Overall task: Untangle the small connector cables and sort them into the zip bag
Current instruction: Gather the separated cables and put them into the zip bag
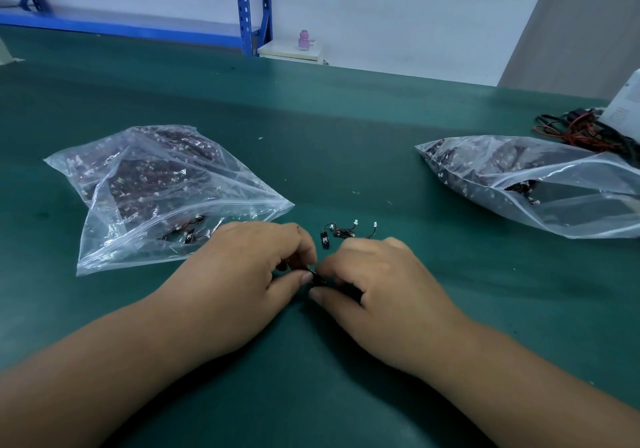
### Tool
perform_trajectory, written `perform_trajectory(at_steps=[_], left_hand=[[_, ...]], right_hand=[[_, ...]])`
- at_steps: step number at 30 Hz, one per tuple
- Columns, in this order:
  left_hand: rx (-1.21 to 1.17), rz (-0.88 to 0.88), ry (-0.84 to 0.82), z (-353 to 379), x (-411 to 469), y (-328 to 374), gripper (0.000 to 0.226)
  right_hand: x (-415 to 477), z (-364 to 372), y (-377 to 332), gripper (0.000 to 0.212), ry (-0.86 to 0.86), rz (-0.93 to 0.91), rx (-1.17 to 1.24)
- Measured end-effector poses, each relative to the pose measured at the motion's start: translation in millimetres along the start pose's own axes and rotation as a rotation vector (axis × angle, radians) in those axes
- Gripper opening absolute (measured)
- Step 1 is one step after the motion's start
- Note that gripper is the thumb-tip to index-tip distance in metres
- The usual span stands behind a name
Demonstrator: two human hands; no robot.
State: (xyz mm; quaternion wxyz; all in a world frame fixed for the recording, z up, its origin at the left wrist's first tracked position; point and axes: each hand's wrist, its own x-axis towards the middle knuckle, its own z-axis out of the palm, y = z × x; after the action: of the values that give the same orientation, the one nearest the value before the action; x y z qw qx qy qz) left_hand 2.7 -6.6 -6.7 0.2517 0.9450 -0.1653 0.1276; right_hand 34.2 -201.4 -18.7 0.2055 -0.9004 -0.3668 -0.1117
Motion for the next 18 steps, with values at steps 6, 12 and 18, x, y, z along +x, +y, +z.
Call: perform_trajectory(at_steps=[6, 12, 18], left_hand=[[0.023, -0.015, -0.068, -1.3, -0.3, 0.9, 0.012], [0.057, -0.034, -0.066, -3.2, -0.3, -0.3, 0.009], [0.090, -0.043, -0.065, -1.2, -0.8, -3.9, 0.018]], right_hand=[[0.3, 3.4, 8.0, 0.014, 0.145, 0.043, 0.191], [1.7, 3.0, 16.0, 0.019, 0.276, 0.192, 0.376], [4.7, -2.6, 26.5, 0.015, 0.366, 0.267, 0.412]])
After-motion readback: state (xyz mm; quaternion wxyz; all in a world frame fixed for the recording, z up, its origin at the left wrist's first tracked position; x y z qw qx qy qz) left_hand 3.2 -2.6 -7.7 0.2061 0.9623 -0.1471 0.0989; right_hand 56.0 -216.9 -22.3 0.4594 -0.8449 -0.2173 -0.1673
